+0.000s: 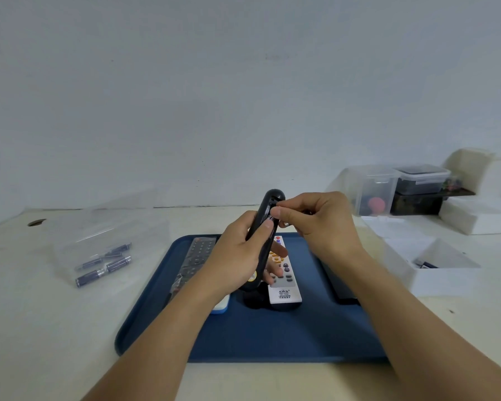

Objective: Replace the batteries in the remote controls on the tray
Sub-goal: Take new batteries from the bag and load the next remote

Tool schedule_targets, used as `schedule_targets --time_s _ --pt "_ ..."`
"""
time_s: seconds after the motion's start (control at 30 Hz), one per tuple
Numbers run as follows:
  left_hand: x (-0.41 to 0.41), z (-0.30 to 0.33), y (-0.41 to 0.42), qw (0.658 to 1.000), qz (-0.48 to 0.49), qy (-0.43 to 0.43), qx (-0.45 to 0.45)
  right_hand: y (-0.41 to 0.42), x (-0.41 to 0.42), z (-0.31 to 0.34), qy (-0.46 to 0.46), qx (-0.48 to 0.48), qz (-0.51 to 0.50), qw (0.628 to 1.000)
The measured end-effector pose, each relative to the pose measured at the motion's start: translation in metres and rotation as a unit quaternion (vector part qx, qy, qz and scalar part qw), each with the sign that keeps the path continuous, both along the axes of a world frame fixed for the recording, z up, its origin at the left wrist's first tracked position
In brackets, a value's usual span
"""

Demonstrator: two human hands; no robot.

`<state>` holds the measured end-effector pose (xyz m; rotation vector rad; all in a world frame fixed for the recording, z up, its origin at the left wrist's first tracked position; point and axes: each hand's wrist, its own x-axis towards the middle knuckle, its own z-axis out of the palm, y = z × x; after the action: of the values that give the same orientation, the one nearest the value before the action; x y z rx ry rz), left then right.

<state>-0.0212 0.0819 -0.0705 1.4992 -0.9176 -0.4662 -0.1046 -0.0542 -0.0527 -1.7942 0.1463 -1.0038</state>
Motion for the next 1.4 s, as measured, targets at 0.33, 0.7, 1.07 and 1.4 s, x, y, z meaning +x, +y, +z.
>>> schedule_targets --time_s 0.33,0.7,1.07,1.4 --pt "-0.001 0.000 0.000 0.998 0.016 0.047 -0.029 0.022 0.009 -0.013 -0.010 -0.035 0.013 0.999" --pt "-0.002 0.001 0.000 0.997 0.002 0.062 -0.050 0.016 0.012 -0.010 -0.029 0.067 -0.056 0.996" --pt "-0.003 0.000 0.000 0.999 -0.027 -0.021 0.003 0.004 0.001 0.002 0.082 0.189 0.083 0.975" --pt "-0.004 -0.002 -0.001 1.000 -0.001 0.005 -0.004 0.011 0.006 -0.004 0.105 0.092 0.019 0.990"
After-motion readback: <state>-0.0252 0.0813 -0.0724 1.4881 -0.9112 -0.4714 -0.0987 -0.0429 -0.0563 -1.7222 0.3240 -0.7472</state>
